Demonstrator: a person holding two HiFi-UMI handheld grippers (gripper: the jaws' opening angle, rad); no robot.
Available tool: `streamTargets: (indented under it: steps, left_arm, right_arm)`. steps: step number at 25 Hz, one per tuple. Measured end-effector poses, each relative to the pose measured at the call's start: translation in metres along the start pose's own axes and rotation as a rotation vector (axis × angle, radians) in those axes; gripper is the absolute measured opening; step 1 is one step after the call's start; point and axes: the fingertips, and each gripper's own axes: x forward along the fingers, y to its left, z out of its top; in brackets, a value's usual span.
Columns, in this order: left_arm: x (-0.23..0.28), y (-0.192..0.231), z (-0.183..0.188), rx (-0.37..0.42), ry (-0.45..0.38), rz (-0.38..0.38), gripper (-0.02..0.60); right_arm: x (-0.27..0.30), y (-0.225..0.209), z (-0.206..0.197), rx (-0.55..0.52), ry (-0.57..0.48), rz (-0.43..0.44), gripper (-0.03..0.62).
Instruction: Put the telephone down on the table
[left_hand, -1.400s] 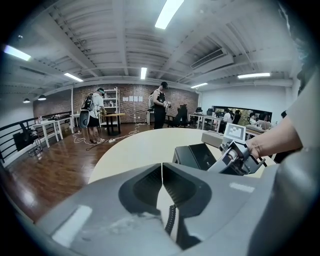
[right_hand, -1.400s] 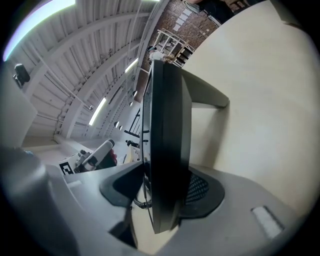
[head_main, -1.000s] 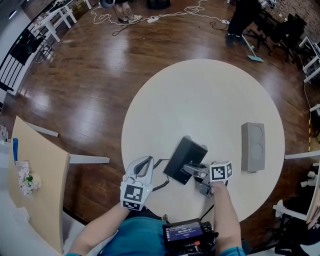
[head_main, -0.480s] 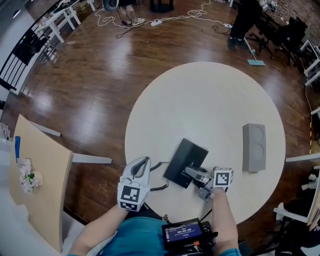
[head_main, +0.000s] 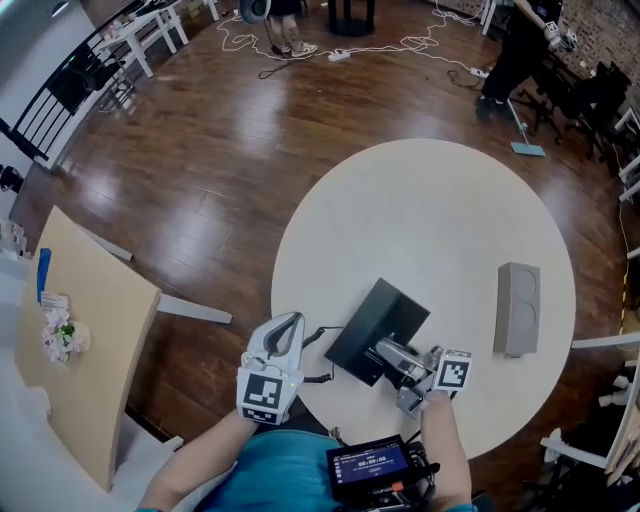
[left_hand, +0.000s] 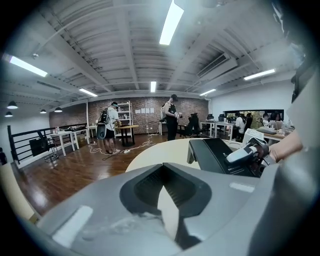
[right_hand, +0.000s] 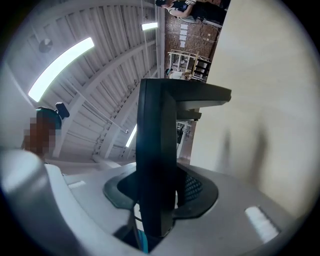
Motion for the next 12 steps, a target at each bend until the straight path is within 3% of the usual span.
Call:
streamTargets:
  steps: [12]
  left_arm:
    - [-0.071, 0.092, 0.015, -0.057, -0.126, 0.165, 0.011]
  right_arm:
    - [0.091, 0.063, -0.02, -0.062, 0.109, 0.076, 0.149]
